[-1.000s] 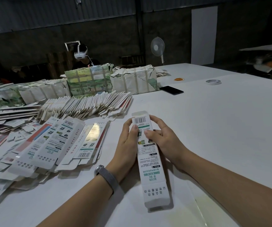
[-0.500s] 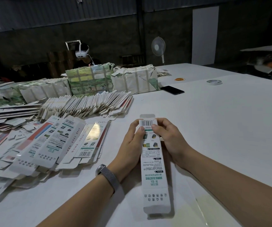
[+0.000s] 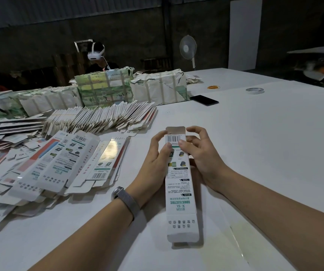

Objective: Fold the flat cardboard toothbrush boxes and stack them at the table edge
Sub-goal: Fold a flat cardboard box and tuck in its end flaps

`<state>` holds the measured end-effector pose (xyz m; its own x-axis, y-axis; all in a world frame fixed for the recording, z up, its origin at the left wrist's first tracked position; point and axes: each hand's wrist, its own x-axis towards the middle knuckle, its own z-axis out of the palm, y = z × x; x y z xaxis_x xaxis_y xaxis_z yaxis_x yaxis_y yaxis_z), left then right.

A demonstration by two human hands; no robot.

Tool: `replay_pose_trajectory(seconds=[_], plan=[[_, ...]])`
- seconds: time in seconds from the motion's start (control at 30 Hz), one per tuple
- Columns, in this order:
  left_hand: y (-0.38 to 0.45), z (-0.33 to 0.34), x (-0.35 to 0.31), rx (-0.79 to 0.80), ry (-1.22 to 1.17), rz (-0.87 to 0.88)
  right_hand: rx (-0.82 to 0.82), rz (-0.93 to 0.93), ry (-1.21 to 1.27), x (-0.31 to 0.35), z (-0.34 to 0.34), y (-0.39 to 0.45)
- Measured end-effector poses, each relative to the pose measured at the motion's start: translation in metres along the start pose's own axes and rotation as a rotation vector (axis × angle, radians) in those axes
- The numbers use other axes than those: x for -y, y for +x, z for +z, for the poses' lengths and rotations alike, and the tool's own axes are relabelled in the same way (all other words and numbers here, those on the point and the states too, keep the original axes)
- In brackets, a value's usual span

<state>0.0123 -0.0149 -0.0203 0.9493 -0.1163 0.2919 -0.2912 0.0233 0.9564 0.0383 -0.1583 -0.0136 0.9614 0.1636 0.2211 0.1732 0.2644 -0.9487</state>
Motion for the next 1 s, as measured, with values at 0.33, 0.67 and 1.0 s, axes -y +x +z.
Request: replay_pose_trajectory(seconds=[0.33,0.67,1.0], plan=[[0.0007,-0.0018,0.0008,-0.022,0.027,-0.031,-0.010,-0.102,-0.092,-0.0012,-0.0012,0.0005],[0.0015,-0.0036,0.0027,-0.012,-0.028,-0.017,0.025,-0.081,-0.114,-0.0028,-0.0049,0.0037],[0.0014,-0.0047,0.0021,-0.010,-0.031,-0.051,0.024,-0.058,-0.152,-0.0040,-0.0044,0.0041]])
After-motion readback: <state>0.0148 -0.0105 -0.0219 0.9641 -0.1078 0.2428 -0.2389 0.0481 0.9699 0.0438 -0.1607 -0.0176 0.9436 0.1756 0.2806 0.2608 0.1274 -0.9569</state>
